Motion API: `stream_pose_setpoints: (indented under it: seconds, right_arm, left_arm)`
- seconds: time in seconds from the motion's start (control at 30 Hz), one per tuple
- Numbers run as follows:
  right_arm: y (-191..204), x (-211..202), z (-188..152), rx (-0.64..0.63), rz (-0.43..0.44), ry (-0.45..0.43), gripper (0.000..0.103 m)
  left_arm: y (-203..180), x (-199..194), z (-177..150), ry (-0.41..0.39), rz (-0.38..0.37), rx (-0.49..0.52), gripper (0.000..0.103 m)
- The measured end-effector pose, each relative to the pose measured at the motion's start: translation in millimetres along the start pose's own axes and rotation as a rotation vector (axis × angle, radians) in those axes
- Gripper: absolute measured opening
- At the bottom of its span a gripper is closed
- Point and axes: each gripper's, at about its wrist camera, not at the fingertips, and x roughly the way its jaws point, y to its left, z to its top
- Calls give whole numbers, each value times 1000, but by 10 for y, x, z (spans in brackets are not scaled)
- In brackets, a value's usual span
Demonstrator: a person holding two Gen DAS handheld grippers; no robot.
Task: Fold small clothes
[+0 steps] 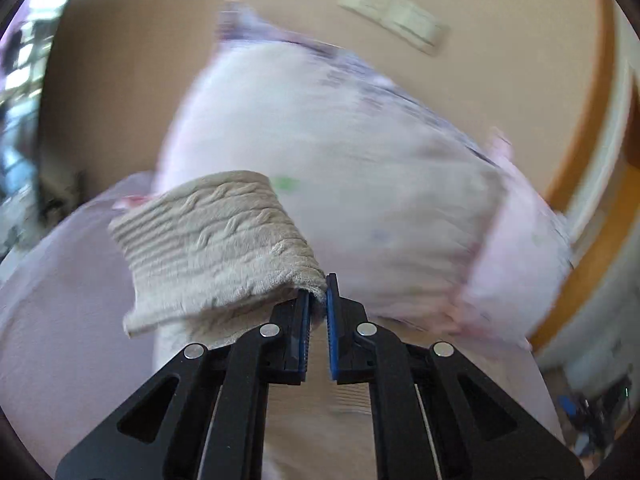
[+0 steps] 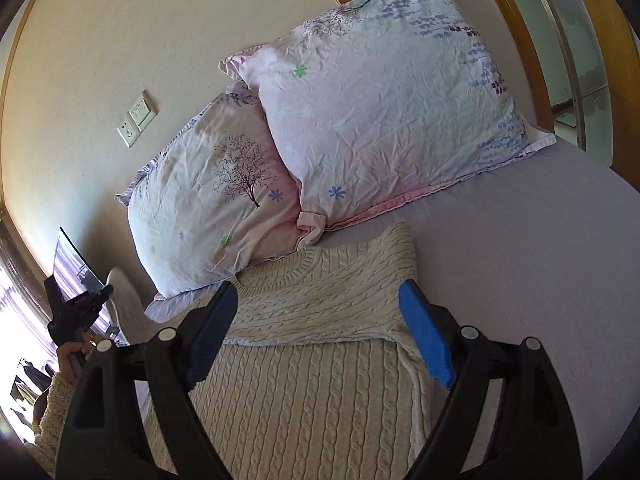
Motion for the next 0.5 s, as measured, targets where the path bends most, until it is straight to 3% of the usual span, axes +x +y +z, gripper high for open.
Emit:
stream_pose_setpoints:
  seconds: [0.07,0.1,0.13,0.2,0.27,0.3,0.33,0.43,0.5]
  right_arm:
    - [-35,41,-73,9,3,27,83]
    - [-67,67,-128,20,3,54,83]
    - [-101,76,-167,32,0,79,83]
    - [-221,49,-256,58,-1,129,83]
    - [-353,-41,-325,63,-31,156,83]
    - [-433,-90,-365,64,-51,176,83]
    - [-498,-121,-398,70,-67,194,83]
    - [-698,-145,-549,115,-70,268,82]
    - [-772,-113,-681,150,-33,319,75]
  left_arm:
    - [-793,349,-307,114,-140,149,11]
    - [-1046,496,-478,176,-171,204,21]
    - [-1269,633,-666,245,-187,258,34]
    - [-1425,700,-934,316,-184,320,39]
    - [-1297,552,-1039,315,-158,327,51]
    - [-1126,420,-1044,299,-123,306,68]
    - [-947,285,-1051,285,-83,278,78]
    - [-383,-21,-1057,312,16,204,79]
    - [-12,-209,-1164,353,34,108,79]
